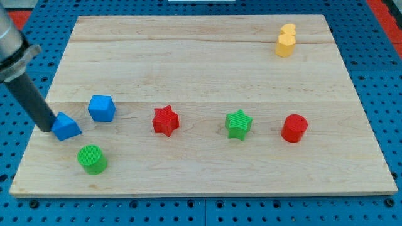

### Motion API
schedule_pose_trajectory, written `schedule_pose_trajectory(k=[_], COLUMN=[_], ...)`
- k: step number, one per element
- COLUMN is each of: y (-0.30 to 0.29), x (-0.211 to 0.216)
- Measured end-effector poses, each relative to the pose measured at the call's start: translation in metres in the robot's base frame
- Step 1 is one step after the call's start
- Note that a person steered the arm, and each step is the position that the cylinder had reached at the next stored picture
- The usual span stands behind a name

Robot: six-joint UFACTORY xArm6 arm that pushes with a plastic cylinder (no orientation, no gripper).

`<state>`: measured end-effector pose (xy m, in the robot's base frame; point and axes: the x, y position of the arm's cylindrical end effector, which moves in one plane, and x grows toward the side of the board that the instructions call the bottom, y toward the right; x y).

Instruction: Push blue triangle closer to the blue cube

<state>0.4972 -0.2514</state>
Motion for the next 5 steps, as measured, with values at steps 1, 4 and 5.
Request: schedule_pose_trajectory(k=[1,4,5], y=[0.028,0.035,0.035], x=[0.000,0.022,0.043])
